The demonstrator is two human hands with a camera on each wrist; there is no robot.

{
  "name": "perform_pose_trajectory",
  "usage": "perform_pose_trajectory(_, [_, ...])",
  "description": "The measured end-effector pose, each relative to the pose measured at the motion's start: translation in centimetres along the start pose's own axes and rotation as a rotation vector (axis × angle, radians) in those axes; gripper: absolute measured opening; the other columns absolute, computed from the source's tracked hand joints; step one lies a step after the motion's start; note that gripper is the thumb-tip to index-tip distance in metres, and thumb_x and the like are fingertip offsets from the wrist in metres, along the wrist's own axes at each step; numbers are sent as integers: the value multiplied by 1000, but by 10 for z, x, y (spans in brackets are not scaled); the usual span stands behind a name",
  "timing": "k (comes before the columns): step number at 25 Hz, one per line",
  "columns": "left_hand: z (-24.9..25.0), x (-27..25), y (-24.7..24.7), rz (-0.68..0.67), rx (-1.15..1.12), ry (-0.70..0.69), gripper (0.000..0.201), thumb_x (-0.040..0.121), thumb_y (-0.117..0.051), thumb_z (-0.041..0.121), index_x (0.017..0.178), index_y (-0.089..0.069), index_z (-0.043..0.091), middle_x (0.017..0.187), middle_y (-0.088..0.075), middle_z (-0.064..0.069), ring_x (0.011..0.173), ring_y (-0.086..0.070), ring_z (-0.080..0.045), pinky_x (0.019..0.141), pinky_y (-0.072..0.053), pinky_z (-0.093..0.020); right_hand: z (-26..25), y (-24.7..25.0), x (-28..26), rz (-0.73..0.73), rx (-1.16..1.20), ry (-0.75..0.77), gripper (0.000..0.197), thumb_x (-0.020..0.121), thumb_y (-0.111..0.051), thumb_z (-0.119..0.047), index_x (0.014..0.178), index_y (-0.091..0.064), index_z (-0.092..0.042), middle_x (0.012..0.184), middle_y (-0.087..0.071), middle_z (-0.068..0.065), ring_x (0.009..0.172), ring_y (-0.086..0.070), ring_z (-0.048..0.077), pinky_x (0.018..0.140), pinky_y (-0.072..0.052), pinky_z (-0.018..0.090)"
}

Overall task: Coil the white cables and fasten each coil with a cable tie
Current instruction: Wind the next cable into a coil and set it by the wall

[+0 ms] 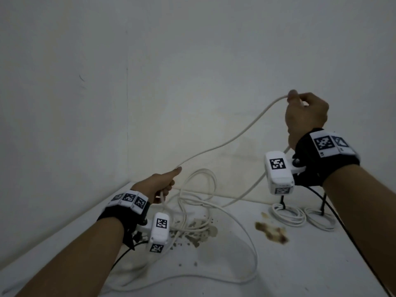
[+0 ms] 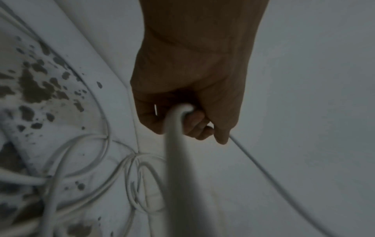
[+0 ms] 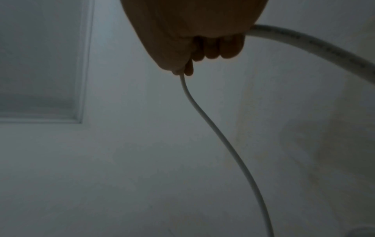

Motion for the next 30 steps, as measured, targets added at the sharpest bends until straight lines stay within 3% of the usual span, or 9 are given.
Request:
perform_pose_trajectory(4, [10, -2, -14, -63, -434, 69, 52, 85, -62, 50, 55, -32, 21, 42, -21, 7, 31, -15, -10, 36, -16, -13, 44, 1, -14, -305, -286, 8, 30, 91, -65, -39, 83, -72, -12, 67, -59, 7, 70, -60, 30, 63, -51, 33])
perform_pose_trajectory(8, [46, -2, -40, 19, -792, -84, 26, 88, -32, 24, 62, -36, 20, 43, -28, 5, 30, -16, -12, 37, -12, -12, 67, 4, -67, -1014, -547, -61, 29, 94, -60, -24, 92, -71, 3, 66, -55, 7, 54, -51, 23, 52, -43, 28])
perform_pose_trajectory(10, [65, -5, -58, -65, -803, -174, 26, 92, -27, 15, 75, -47, 17, 45, -38, 5, 30, -25, -10, 36, -18, -13, 67, 15, -93, -1270, -678, -64, 30, 95, -58, -32, 94, -73, -7, 71, -55, 4, 53, -48, 19, 51, -43, 28])
perform_pose_trajectory(13, [78, -18, -83, -164, -646, -256, 24, 104, -37, 25, 108, -60, 21, 66, -60, 2, 49, -57, -12, 53, -42, -25, 55, 36, -120, -1403, -802, 127, 24, 95, -58, -46, 92, -73, -28, 84, -67, -3, 70, -64, 17, 65, -55, 31])
perform_pose_trajectory(16, [74, -28, -108, -338, -726, -240, 27, 104, -42, 37, 125, -57, 30, 69, -55, 2, 50, -52, -11, 58, -50, -30, 40, 60, -139, -1459, -827, 173, 16, 93, -61, -43, 85, -69, -32, 78, -64, -12, 61, -60, -3, 59, -49, 17])
perform_pose_trajectory(19, [67, -32, -126, -406, -833, -238, 33, 102, -43, 42, 133, -51, 32, 60, -40, 5, 45, -32, -7, 48, -41, -21, 35, 77, -148, -1403, -815, 232, 18, 93, -60, -42, 89, -72, -30, 71, -60, -15, 63, -59, 0, 58, -45, 17])
perform_pose_trajectory(22, [48, -39, -148, -468, -656, -280, 36, 97, -51, 39, 131, -53, 27, 63, -41, 5, 49, -35, -6, 49, -35, -22, 32, 90, -142, -1310, -607, 147, 21, 93, -61, -38, 84, -76, -27, 59, -65, -13, 53, -57, 4, 52, -44, 16])
perform_pose_trajectory(27, [10, -64, -167, -472, 219, -515, 29, 102, -46, 31, 108, -69, 13, 74, -67, -3, 58, -57, -13, 57, -45, -25, 50, 102, -98, -641, -537, 227, 26, 90, -64, -33, 64, -66, -29, 50, -58, -9, 51, -56, 8, 48, -39, 21])
perform_pose_trajectory(30, [1, -71, -178, -507, 60, -439, 38, 104, -41, 35, 90, -66, 10, 54, -49, -3, 44, -46, -15, 48, -41, -25, 67, 102, -88, -526, -463, 146, 28, 93, -62, -32, 67, -66, -24, 49, -55, -11, 53, -53, 8, 54, -38, 27])
Point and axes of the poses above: each hand's wrist, its own x-axis towards the middle knuckle, its own y-axis out of the back of the hand, z = x × y, the point moved 3 cm from there along x, towards the middle knuckle
